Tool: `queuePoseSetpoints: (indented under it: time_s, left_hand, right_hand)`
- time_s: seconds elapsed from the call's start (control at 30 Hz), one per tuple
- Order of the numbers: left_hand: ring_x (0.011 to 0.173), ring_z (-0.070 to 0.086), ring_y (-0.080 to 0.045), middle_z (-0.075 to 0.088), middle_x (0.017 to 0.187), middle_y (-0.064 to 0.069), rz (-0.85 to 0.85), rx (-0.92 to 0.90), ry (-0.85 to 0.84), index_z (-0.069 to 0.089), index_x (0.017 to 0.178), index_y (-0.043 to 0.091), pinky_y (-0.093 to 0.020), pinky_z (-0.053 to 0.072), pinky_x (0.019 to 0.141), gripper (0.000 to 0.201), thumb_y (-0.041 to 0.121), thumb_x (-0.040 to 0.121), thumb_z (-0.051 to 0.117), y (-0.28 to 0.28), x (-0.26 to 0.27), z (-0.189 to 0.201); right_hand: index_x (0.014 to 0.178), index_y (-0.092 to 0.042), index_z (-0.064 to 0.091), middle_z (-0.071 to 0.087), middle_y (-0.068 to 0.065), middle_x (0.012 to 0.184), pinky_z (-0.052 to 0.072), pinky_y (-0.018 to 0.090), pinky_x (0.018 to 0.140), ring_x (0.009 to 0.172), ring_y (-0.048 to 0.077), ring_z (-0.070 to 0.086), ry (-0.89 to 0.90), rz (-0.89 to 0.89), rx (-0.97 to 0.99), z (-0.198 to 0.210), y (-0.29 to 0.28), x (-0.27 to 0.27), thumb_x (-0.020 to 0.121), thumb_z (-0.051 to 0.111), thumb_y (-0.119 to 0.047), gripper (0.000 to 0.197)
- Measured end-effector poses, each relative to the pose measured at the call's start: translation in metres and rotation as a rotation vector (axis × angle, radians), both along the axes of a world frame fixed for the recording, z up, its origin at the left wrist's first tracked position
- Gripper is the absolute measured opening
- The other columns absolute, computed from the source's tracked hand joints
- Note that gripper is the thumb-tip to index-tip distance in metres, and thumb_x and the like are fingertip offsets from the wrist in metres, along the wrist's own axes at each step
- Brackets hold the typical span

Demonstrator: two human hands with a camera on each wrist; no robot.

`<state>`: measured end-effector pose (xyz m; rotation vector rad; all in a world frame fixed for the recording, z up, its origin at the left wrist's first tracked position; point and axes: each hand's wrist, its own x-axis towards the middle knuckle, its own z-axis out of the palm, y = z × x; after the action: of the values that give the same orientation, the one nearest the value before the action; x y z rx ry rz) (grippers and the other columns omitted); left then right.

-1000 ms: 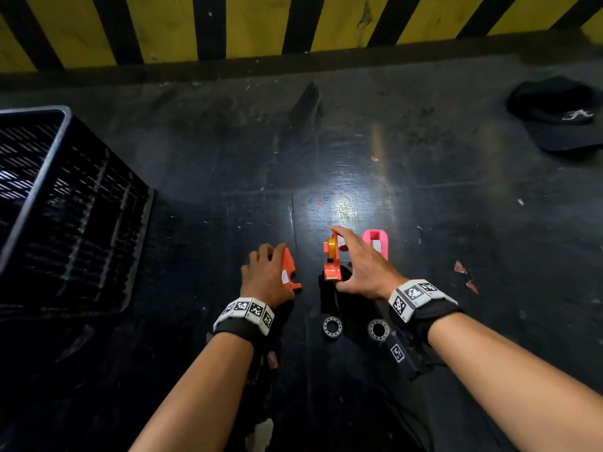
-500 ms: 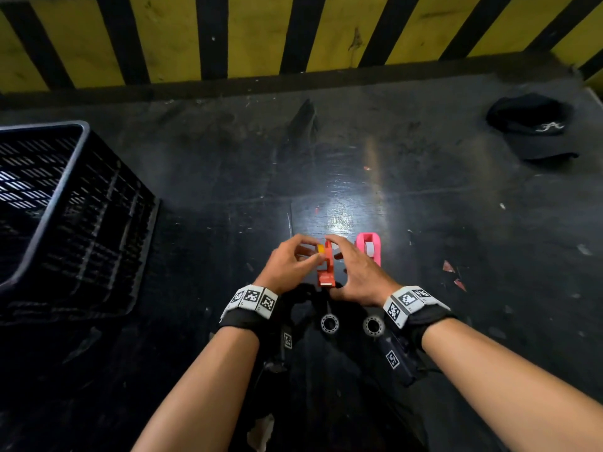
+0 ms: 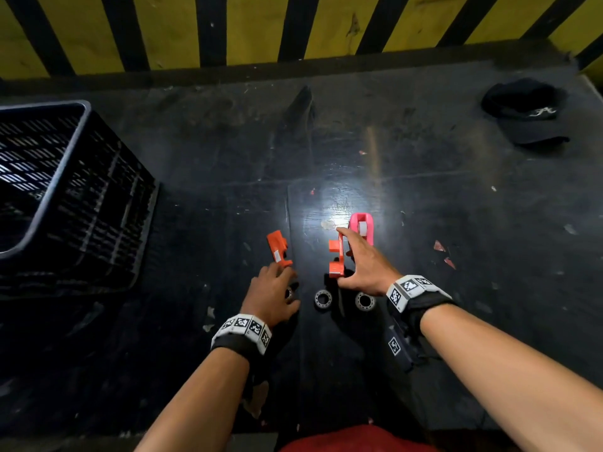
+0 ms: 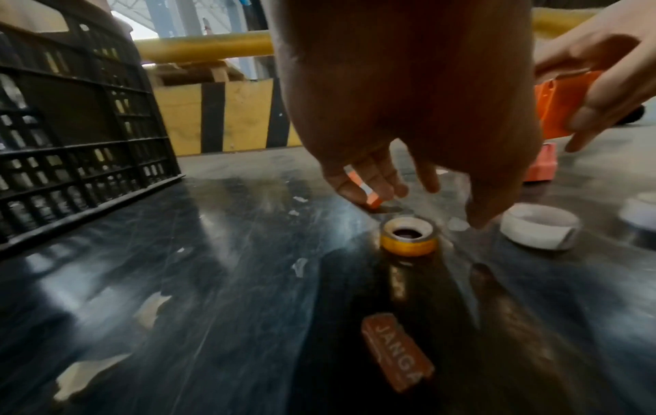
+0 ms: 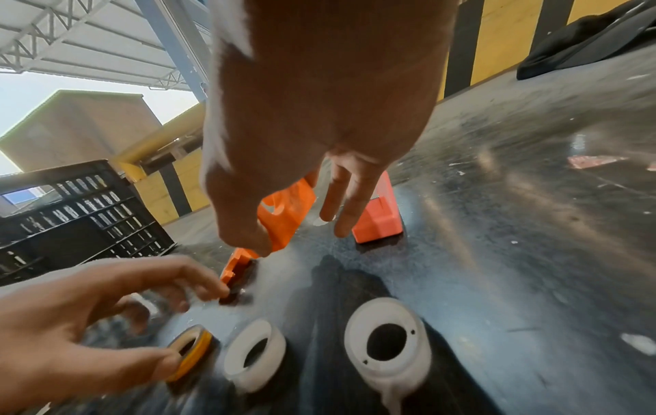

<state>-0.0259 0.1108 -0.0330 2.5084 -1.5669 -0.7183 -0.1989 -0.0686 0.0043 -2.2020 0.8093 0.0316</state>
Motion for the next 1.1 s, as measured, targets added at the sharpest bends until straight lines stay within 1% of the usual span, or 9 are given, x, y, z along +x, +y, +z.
queuePoseSetpoints:
  time_s: [0.23, 0.33, 0.43, 0.57, 0.63, 0.73, 0.83, 0.97, 1.1]
  left_hand:
    - [0.119, 0.055, -0.029, 0.053, 0.133, -0.007, -0.28, 0.046, 0.076, 0.057, 0.135, 0.03, -0.046, 0.052, 0.1, 0.059, 0.034, 0.077, 0.073, -0.027, -0.044, -0.004]
    - [0.111, 0.063, -0.034, 0.061, 0.122, -0.013, -0.178, -0.016, 0.172, 0.068, 0.124, 0.02, -0.04, 0.052, 0.1, 0.04, 0.023, 0.084, 0.07, -0.033, -0.053, -0.007]
    - [0.098, 0.073, -0.023, 0.075, 0.106, -0.007, 0.061, -0.156, 0.348, 0.075, 0.112, 0.02, -0.033, 0.058, 0.09, 0.026, 0.025, 0.086, 0.073, -0.041, -0.049, 0.001]
    - [0.086, 0.075, -0.014, 0.08, 0.102, -0.014, 0.353, -0.341, 0.715, 0.076, 0.113, 0.019, -0.029, 0.059, 0.078, 0.021, 0.018, 0.092, 0.073, -0.06, -0.042, 0.024]
    - [0.09, 0.073, -0.014, 0.077, 0.106, -0.015, 0.422, -0.393, 0.828, 0.073, 0.118, 0.015, -0.034, 0.061, 0.083, 0.027, 0.012, 0.091, 0.075, -0.066, -0.043, 0.038]
    - [0.107, 0.073, -0.012, 0.077, 0.112, -0.006, 0.409, -0.422, 0.864, 0.07, 0.127, 0.012, -0.032, 0.059, 0.097, 0.042, 0.003, 0.086, 0.078, -0.07, -0.049, 0.05]
    - [0.119, 0.072, -0.024, 0.076, 0.122, -0.012, 0.416, -0.445, 0.915, 0.067, 0.132, 0.008, -0.04, 0.059, 0.101, 0.045, 0.006, 0.089, 0.077, -0.07, -0.053, 0.056]
    - [0.121, 0.071, -0.028, 0.074, 0.128, -0.017, 0.415, -0.453, 0.978, 0.063, 0.137, 0.003, -0.038, 0.061, 0.099, 0.047, 0.005, 0.092, 0.073, -0.067, -0.054, 0.066]
    - [0.11, 0.075, -0.025, 0.074, 0.122, -0.022, 0.408, -0.46, 0.967, 0.06, 0.136, 0.004, -0.024, 0.064, 0.082, 0.048, -0.001, 0.09, 0.073, -0.065, -0.046, 0.071]
  right_hand:
    - [0.156, -0.024, 0.023, 0.043, 0.005, 0.155, 0.046, 0.04, 0.107, 0.131, 0.025, 0.055, 0.016, -0.023, -0.004, -0.005, -0.004, -0.032, 0.066, 0.085, -0.029, 0.109]
    - [0.156, -0.024, 0.022, 0.042, 0.003, 0.155, 0.047, 0.04, 0.107, 0.13, 0.024, 0.055, 0.021, 0.002, 0.004, -0.006, -0.004, -0.046, 0.066, 0.083, -0.028, 0.108]
    - [0.155, -0.025, 0.023, 0.042, 0.0, 0.153, 0.048, 0.039, 0.105, 0.127, 0.022, 0.056, 0.01, 0.015, 0.019, -0.006, -0.004, -0.055, 0.065, 0.082, -0.029, 0.108]
    - [0.154, -0.026, 0.025, 0.046, 0.0, 0.152, 0.046, 0.036, 0.107, 0.128, 0.02, 0.055, -0.043, 0.034, 0.045, -0.002, -0.006, -0.056, 0.063, 0.083, -0.029, 0.108]
    - [0.154, -0.026, 0.027, 0.048, 0.002, 0.15, 0.044, 0.033, 0.108, 0.129, 0.02, 0.055, -0.083, 0.048, 0.048, 0.001, -0.007, -0.053, 0.064, 0.084, -0.03, 0.107]
    - [0.154, -0.023, 0.03, 0.05, 0.004, 0.146, 0.044, 0.027, 0.1, 0.123, 0.021, 0.057, -0.127, 0.057, 0.038, 0.011, -0.012, -0.049, 0.066, 0.085, -0.027, 0.104]
    - [0.153, -0.025, 0.031, 0.055, 0.003, 0.139, 0.048, 0.026, 0.091, 0.111, 0.02, 0.06, -0.156, 0.085, 0.032, 0.022, -0.016, -0.049, 0.066, 0.084, -0.023, 0.102]
    - [0.152, -0.033, 0.031, 0.053, -0.02, 0.124, 0.046, 0.009, 0.081, 0.102, 0.016, 0.064, -0.208, 0.107, 0.072, 0.034, -0.018, -0.051, 0.067, 0.084, -0.019, 0.101]
    - [0.152, -0.034, 0.032, 0.056, -0.014, 0.128, 0.056, 0.026, 0.093, 0.102, 0.008, 0.067, -0.204, 0.118, 0.115, 0.041, -0.015, -0.043, 0.065, 0.085, -0.025, 0.102]
